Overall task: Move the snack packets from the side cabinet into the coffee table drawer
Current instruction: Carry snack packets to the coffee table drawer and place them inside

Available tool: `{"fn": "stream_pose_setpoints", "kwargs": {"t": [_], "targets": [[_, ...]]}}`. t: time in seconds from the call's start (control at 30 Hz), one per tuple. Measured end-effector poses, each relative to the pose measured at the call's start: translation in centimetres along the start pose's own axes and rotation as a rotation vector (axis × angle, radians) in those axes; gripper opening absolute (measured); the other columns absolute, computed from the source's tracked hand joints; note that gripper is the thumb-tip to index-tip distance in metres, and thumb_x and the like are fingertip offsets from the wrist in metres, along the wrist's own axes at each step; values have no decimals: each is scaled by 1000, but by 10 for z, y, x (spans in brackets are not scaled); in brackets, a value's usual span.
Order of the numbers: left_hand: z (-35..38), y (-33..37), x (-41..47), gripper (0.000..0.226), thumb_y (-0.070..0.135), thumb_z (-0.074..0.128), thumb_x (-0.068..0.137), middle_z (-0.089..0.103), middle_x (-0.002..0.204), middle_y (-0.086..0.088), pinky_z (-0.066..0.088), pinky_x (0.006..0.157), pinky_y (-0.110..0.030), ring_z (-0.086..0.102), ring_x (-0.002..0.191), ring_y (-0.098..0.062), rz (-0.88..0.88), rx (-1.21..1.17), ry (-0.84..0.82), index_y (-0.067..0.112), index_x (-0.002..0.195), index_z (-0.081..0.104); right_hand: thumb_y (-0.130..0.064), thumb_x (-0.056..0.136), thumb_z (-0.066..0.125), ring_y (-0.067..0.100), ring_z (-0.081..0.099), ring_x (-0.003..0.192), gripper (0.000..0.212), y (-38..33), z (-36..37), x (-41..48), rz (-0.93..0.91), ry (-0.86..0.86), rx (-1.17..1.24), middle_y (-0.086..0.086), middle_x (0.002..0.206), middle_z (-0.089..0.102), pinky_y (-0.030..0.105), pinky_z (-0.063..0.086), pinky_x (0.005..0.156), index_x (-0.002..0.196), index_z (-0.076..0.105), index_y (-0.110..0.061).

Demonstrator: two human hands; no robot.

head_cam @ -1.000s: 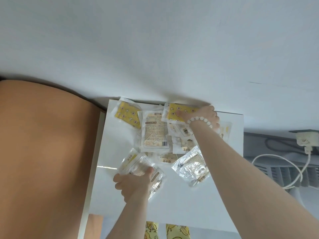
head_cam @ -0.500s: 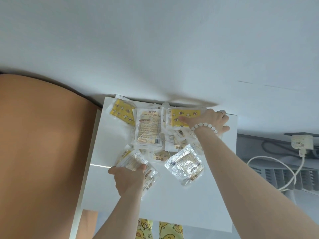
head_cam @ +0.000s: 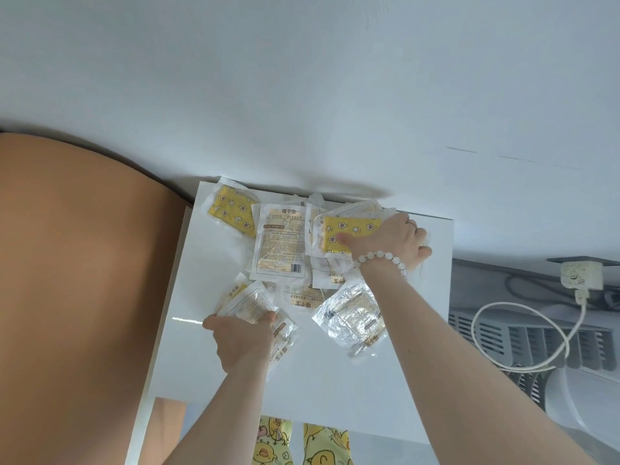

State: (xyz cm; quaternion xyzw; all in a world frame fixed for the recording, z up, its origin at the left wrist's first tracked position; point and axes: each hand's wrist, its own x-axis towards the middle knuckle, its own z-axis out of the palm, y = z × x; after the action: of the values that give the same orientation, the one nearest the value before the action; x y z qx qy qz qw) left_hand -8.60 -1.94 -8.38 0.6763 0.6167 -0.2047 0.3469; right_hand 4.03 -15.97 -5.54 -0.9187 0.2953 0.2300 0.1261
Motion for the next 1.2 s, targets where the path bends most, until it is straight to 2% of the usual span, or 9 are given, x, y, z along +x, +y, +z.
{"fn": "stream_pose_setpoints", "kwargs": {"t": [0.13, 0.23, 0.33, 0.47, 0.6, 0.77, 0.87, 1.03, 1.2], "targets": [[-2, -1, -1, 78, 24, 81, 74, 54, 121, -21, 47, 83, -45, 56, 107, -43, 18, -13, 5, 1, 126, 27, -52, 58, 84, 24, 61, 100, 85, 3, -2, -2, 76, -118, 189, 0, 83, 57, 34, 43, 90, 117, 43, -6], [-7, -4, 2, 80, 18, 82, 71, 55, 120, -18, 46, 87, -43, 55, 108, -40, 70, -24, -1, 4, 128, 27, -50, 59, 84, 17, 59, 71, 56, 11, -2, -3, 131, -211, 319, -2, 66, 49, 26, 46, 60, 79, 51, -10], [-15, -6, 4, 79, 15, 81, 72, 56, 119, -16, 45, 90, -43, 55, 107, -39, 124, -13, 0, 9, 130, 27, -49, 66, 80, 16, 52, 70, 50, 19, -6, -6, 133, -301, 365, -2, 76, 51, 24, 41, 58, 81, 47, -13], [-32, -1, -6, 73, 9, 77, 76, 55, 121, -17, 42, 75, -35, 54, 104, -35, 166, -32, -16, 7, 131, 30, -45, 73, 76, 18, 54, 75, 46, 28, -19, -15, 133, -359, 431, -2, 79, 52, 26, 44, 61, 97, 55, -12], [-54, 9, -22, 72, 14, 79, 73, 56, 109, -12, 43, 72, -33, 50, 85, -26, 229, -17, -59, 6, 127, 32, -39, 74, 77, 25, 57, 109, 75, 42, -44, -33, 182, -436, 584, 8, 119, 58, 34, 47, 83, 133, 45, -5], [-98, 27, -49, 70, 19, 85, 66, 56, 99, -6, 55, 78, -42, 60, 86, -29, 295, -80, -160, 12, 112, 33, -33, 64, 85, 27, 60, 106, 76, 51, -91, -65, 215, -519, 741, 9, 119, 61, 42, 51, 93, 127, 54, -6], [-125, 39, -71, 73, 17, 84, 70, 54, 104, -7, 51, 67, -33, 57, 84, -24, 290, -215, -183, 6, 122, 33, -32, 68, 83, 27, 59, 104, 71, 41, -133, -85, 164, -525, 744, 11, 119, 61, 39, 50, 92, 126, 54, -4], [-166, 45, -90, 78, 22, 85, 68, 56, 112, -7, 54, 83, -42, 60, 95, -26, 277, -362, -184, 5, 124, 34, -32, 75, 78, 27, 55, 103, 69, 21, -171, -124, 37, -488, 705, 13, 124, 57, 34, 43, 86, 129, 49, -3], [-216, 26, -88, 67, 18, 86, 65, 62, 109, -7, 54, 71, -32, 64, 94, -23, 245, -459, -198, 3, 117, 46, -29, 78, 76, 26, 54, 104, 67, -13, -172, -174, -79, -578, 643, 15, 127, 55, 29, 39, 80, 130, 47, 2]]}}
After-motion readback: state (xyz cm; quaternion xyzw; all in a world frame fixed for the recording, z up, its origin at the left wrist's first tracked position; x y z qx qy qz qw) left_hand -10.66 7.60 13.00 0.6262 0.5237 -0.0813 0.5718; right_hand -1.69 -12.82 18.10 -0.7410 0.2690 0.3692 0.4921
